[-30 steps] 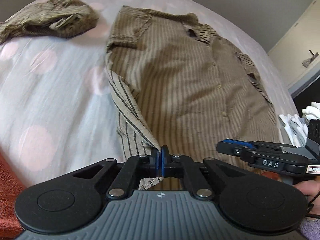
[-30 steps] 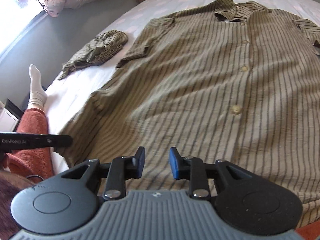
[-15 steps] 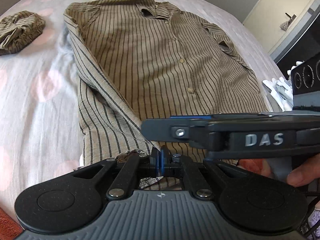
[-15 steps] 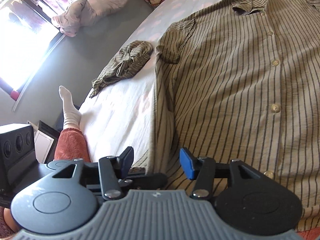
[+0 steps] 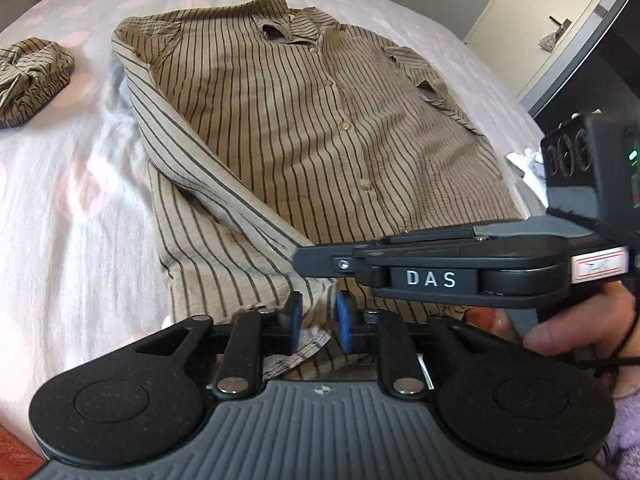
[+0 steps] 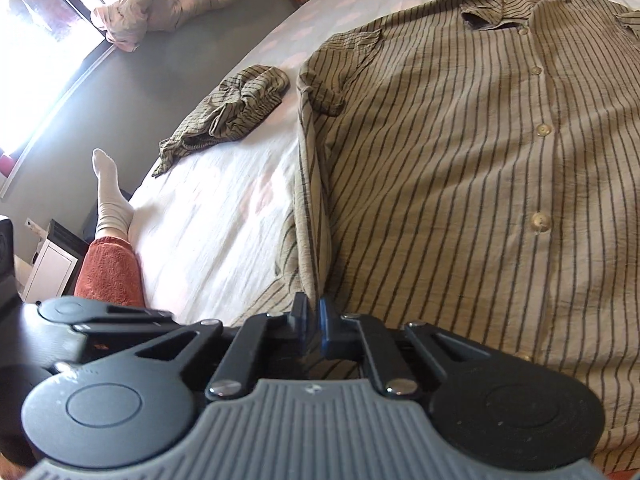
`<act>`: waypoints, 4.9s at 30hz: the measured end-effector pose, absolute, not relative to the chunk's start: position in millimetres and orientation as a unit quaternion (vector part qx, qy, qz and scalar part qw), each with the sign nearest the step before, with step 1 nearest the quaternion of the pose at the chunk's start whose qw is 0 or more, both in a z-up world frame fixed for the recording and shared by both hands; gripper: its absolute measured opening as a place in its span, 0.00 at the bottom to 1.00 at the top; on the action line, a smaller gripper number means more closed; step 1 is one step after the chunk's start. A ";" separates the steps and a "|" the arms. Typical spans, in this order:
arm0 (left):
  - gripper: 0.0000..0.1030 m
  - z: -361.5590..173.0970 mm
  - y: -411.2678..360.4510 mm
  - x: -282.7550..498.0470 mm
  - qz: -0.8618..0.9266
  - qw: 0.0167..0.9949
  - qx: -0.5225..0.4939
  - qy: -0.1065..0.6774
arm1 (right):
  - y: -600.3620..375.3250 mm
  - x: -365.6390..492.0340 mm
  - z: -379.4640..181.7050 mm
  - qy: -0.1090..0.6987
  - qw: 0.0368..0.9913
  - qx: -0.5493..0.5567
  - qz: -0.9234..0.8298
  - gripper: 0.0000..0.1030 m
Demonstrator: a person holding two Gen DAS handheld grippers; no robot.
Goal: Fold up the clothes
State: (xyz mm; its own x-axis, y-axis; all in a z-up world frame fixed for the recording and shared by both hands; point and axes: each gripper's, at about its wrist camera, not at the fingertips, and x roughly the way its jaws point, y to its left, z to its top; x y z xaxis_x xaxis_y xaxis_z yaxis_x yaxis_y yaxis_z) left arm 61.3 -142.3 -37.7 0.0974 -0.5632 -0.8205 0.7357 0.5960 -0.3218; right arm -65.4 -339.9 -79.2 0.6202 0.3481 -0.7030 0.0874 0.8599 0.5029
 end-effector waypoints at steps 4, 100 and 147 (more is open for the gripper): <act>0.17 -28.3 -130.6 93.4 -0.434 0.748 0.123 0.486 | -344.6 -65.9 -84.6 0.437 0.859 0.256 0.075 0.03; 0.01 -148.2 -423.4 270.3 -0.361 0.174 0.897 -0.184 | -443.0 -134.0 -117.0 0.419 0.804 0.402 0.130 0.01; 0.41 -120.2 -377.6 197.0 -0.415 0.413 0.805 -0.094 | -437.8 -136.8 -122.5 0.413 0.779 0.462 0.099 0.01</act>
